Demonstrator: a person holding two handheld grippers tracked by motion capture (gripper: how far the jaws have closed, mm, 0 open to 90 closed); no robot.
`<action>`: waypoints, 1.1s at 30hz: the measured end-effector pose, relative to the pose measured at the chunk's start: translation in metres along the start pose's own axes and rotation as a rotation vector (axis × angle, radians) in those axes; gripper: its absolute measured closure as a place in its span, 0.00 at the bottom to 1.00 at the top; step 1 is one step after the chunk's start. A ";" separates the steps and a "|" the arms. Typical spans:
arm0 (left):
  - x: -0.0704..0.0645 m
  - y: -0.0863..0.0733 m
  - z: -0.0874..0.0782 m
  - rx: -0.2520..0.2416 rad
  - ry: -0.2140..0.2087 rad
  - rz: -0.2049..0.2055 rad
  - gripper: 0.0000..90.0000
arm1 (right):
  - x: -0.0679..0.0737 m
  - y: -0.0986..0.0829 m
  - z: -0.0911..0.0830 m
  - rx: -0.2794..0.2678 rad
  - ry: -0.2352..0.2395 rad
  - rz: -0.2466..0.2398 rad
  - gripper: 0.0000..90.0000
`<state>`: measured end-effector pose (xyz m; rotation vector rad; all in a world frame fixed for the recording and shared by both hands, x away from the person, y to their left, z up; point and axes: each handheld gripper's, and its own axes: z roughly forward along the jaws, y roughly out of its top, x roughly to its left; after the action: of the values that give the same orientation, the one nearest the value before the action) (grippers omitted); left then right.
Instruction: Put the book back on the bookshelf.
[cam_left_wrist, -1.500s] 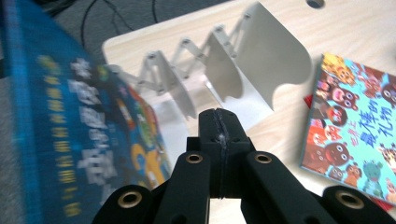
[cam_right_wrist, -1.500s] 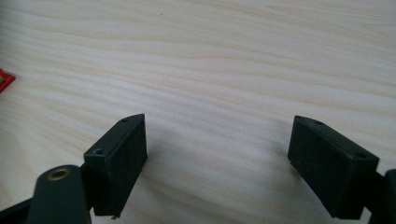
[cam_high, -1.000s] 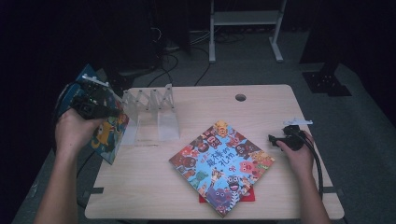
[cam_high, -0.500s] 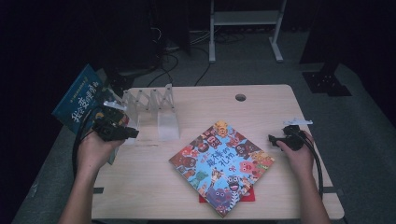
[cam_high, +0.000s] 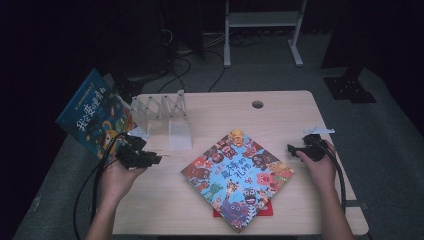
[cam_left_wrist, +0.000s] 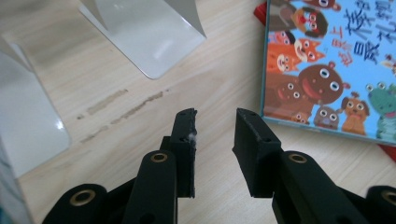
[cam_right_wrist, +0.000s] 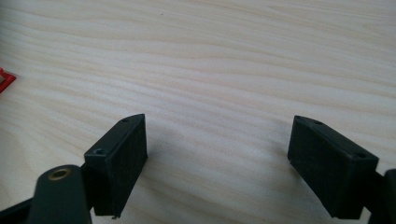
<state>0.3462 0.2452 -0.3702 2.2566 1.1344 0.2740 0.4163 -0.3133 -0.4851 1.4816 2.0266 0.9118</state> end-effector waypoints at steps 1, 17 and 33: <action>-0.001 -0.003 0.004 -0.001 -0.003 -0.001 0.76 | 0.000 0.000 0.000 -0.001 0.000 -0.001 0.21; -0.016 -0.043 0.050 0.021 -0.045 0.061 0.52 | 0.000 0.000 0.000 0.000 0.001 0.001 0.21; -0.022 -0.062 0.077 0.024 -0.022 0.195 0.11 | 0.004 -0.003 -0.004 0.000 -0.001 -0.003 0.23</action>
<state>0.3247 0.2250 -0.4667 2.3886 0.9119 0.3131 0.4105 -0.3114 -0.4849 1.4783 2.0274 0.9106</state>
